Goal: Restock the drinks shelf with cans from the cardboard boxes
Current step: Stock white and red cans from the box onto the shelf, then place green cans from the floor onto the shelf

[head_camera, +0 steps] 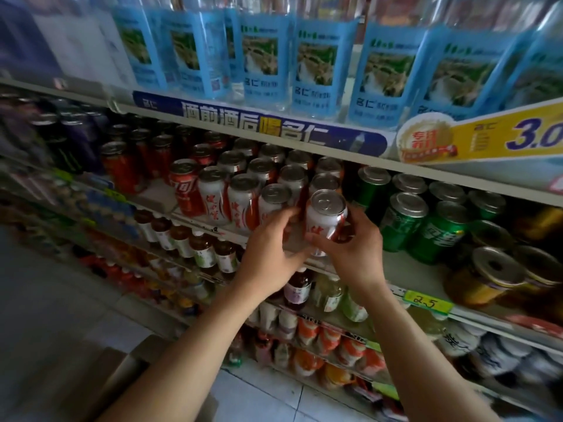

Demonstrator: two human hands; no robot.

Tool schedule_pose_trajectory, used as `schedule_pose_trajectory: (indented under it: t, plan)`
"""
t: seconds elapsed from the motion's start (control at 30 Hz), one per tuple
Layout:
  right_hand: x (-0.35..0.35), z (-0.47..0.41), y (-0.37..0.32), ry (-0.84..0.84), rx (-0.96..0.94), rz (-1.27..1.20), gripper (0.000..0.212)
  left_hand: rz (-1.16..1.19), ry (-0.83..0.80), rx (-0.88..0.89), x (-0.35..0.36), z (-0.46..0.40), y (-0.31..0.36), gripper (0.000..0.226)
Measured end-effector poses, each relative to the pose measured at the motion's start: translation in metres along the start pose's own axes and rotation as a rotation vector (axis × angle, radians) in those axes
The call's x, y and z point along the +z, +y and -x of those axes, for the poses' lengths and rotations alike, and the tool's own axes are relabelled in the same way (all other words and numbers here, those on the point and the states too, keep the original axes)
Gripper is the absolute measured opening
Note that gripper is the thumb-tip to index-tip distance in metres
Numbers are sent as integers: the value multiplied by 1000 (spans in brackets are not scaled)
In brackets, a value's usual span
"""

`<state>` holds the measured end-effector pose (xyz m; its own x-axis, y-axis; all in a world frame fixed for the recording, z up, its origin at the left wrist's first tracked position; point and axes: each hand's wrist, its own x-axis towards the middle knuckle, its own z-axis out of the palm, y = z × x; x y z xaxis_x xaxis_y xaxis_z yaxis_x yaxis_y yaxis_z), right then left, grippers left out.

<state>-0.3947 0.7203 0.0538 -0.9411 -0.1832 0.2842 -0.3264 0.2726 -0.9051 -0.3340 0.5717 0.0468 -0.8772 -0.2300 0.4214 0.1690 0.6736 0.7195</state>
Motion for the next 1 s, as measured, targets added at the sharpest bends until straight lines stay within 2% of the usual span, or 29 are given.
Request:
schedule_pose_trajectory:
  t: [0.2,0.37,0.57,0.73,1.0]
  plan:
    - [20,-2,13,48,-46,22,59,-24,23,-3,-8,0,-17,34]
    - [34,-4,21,46,-24,66,70,-68,74,-3,-16,0,-27,17]
    - [38,1,19,125,67,36,68,-57,49,40,-19,-1,-37,17]
    - [42,8,17,129,39,67,66,-38,71,49,-16,1,-41,16]
    - [46,12,21,114,-2,138,76,-11,36,40,-18,2,-45,19]
